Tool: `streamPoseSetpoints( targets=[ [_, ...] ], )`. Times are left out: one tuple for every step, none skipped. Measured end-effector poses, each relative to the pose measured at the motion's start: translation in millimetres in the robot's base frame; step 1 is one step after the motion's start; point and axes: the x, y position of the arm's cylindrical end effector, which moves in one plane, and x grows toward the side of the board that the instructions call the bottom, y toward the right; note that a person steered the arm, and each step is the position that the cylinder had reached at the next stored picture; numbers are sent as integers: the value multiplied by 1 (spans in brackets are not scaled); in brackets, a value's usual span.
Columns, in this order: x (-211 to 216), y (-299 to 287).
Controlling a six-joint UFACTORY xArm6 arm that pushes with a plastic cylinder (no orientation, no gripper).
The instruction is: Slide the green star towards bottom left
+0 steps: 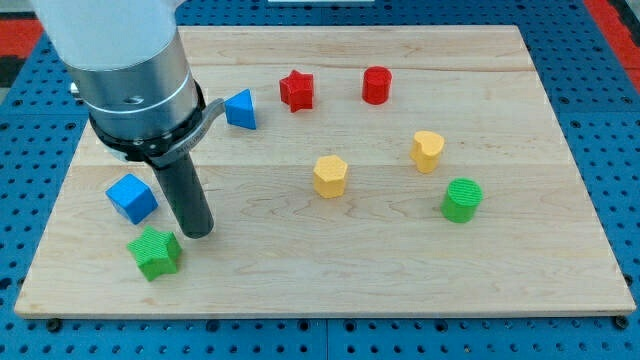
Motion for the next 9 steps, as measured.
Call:
streamPoseSetpoints(
  targets=[
    [6,0],
    [9,-8],
    [9,-49],
    [9,-59],
    [10,-45],
    [19,-40],
    [29,-40],
    [31,-40],
    [35,-40]
  ],
)
